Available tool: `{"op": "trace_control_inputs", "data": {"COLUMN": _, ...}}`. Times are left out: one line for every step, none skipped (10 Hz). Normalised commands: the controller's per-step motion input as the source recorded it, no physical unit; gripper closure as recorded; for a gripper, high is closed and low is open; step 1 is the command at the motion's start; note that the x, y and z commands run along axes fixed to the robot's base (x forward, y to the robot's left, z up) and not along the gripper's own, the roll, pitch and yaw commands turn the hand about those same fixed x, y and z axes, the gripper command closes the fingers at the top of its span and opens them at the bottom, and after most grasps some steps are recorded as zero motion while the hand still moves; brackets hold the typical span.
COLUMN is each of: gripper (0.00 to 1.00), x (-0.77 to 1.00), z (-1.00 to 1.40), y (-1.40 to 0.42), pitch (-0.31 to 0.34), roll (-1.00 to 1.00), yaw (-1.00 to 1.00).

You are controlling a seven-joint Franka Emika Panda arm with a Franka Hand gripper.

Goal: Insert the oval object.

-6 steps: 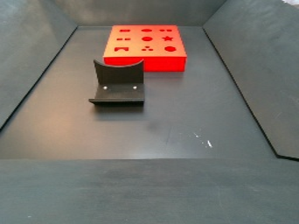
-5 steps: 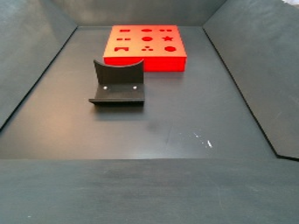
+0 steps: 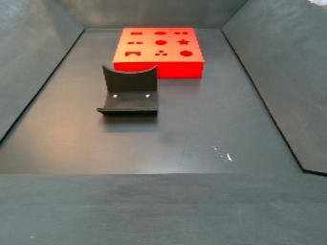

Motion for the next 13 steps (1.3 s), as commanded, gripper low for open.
{"op": "trace_control_inputs", "data": {"gripper": 1.0, "x": 0.91, "z": -0.46, "y": -0.41, "pitch": 0.0, "roll": 0.25, "yaw": 0.03}}
{"op": "trace_control_inputs", "data": {"gripper": 1.0, "x": 0.76, "z": -0.55, "y": -0.38, "pitch": 0.139, "roll": 0.24, "yaw": -0.01}}
{"op": "trace_control_inputs", "data": {"gripper": 1.0, "x": 0.78, "z": -0.75, "y": -0.2, "pitch": 0.131, "roll": 0.16, "yaw": -0.11}}
{"op": "trace_control_inputs", "data": {"gripper": 1.0, "x": 0.72, "z": -0.87, "y": -0.08, "pitch": 0.107, "roll": 0.14, "yaw": -0.2}}
{"op": "trace_control_inputs", "data": {"gripper": 1.0, "x": 0.74, "z": -0.85, "y": 0.0, "pitch": 0.124, "roll": 0.16, "yaw": -0.26}}
{"op": "trace_control_inputs", "data": {"gripper": 1.0, "x": 0.65, "z": -0.76, "y": 0.03, "pitch": 0.179, "roll": 0.18, "yaw": -0.29}}
{"op": "trace_control_inputs", "data": {"gripper": 1.0, "x": 0.6, "z": -0.84, "y": 0.0, "pitch": 0.116, "roll": 0.14, "yaw": -0.27}}
{"op": "trace_control_inputs", "data": {"gripper": 1.0, "x": 0.48, "z": -0.78, "y": 0.05, "pitch": 0.041, "roll": 0.04, "yaw": -0.24}}
{"op": "trace_control_inputs", "data": {"gripper": 1.0, "x": 0.27, "z": -0.67, "y": 0.23, "pitch": 0.0, "roll": -0.03, "yaw": -0.07}}
{"op": "trace_control_inputs", "data": {"gripper": 1.0, "x": 0.0, "z": -0.62, "y": 0.33, "pitch": -0.034, "roll": -0.17, "yaw": 0.0}}
{"op": "trace_control_inputs", "data": {"gripper": 1.0, "x": -0.08, "z": -0.28, "y": 0.39, "pitch": -0.169, "roll": -0.37, "yaw": 0.0}}
{"op": "trace_control_inputs", "data": {"gripper": 1.0, "x": -0.2, "z": 0.03, "y": 0.29, "pitch": -0.343, "roll": -0.5, "yaw": 0.0}}
{"op": "trace_control_inputs", "data": {"gripper": 1.0, "x": -0.17, "z": 0.15, "y": 0.17, "pitch": -0.47, "roll": -0.5, "yaw": 0.01}}
